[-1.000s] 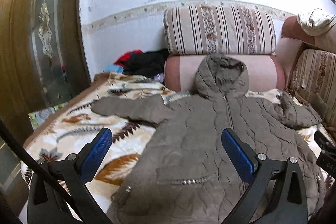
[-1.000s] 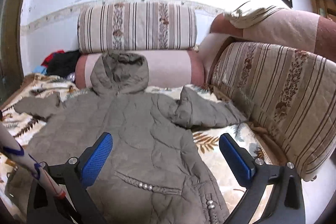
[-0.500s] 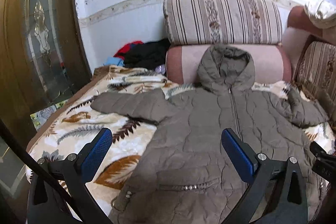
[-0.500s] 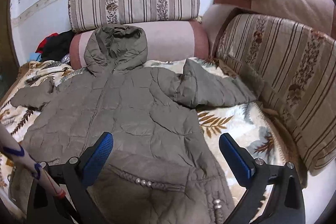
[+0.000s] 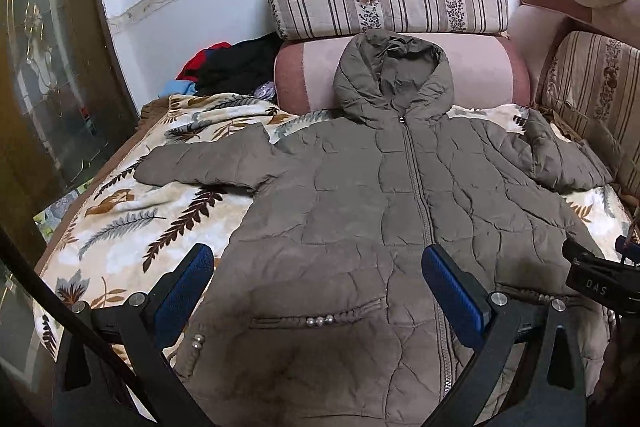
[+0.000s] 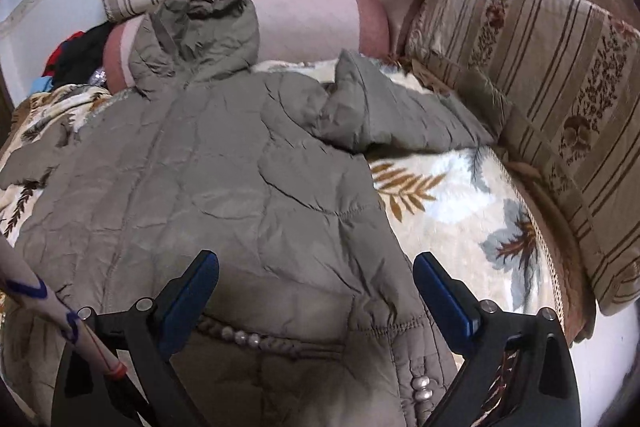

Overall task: Fold large clothes
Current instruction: 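Move the right gripper toward the jacket sleeve beside the sofa arm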

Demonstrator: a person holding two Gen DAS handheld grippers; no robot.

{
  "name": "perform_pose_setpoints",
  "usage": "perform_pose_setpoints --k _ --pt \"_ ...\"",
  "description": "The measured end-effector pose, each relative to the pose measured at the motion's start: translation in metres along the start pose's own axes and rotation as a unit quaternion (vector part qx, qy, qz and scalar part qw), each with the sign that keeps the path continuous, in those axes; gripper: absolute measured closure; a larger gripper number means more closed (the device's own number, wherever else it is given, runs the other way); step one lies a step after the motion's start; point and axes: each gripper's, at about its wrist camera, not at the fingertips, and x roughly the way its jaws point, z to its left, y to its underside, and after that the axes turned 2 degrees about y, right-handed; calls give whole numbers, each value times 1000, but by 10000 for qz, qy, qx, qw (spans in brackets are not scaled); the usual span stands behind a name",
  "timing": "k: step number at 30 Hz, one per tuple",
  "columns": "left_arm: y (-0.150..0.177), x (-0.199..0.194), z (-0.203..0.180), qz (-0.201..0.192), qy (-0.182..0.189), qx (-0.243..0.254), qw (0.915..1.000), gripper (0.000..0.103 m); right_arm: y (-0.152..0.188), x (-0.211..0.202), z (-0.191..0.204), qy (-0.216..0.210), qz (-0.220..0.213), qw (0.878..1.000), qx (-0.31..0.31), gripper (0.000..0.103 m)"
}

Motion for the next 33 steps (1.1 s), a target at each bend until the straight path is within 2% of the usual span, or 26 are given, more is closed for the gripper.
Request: perform_pose_setpoints --k 12,21,33 --pt "6 7 7 193 10 -127 9997 0 3 3 8 37 78 9999 -79 3" --pt "11 11 2 302 66 -51 9995 0 6 10 7 186 246 9994 -139 3" --pt "12 15 -3 444 133 -12 9989 0 7 14 3 168 311 9993 -106 3"
